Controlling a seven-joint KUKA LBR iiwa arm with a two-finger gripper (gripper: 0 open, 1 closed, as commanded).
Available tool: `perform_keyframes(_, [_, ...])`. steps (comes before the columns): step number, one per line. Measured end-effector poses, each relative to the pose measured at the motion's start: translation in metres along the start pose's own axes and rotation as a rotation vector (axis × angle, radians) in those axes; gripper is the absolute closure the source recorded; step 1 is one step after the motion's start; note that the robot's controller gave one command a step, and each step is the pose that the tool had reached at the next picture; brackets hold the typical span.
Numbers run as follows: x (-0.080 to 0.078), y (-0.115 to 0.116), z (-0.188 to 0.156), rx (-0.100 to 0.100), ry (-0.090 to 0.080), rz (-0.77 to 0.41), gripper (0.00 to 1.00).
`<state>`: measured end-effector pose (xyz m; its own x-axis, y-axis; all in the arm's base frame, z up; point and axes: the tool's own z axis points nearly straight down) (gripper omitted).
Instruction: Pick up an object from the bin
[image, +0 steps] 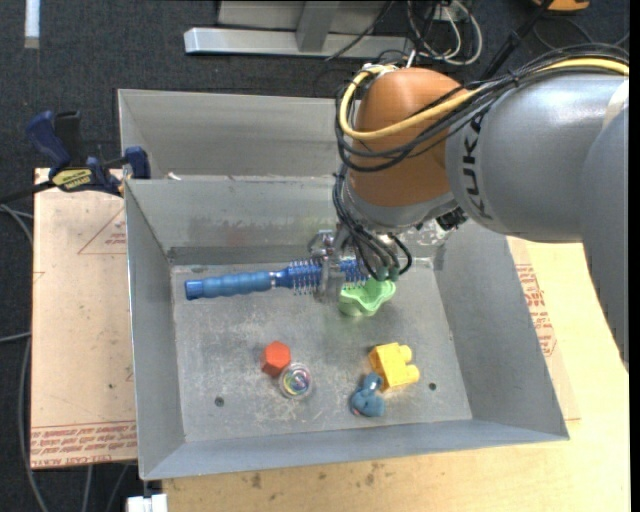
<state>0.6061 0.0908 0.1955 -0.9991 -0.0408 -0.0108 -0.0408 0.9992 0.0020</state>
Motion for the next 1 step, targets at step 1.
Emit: perform_keyframes(1, [0.0252, -0.0002, -0.1214, 0.001, 0.001, -0.054, 1.00])
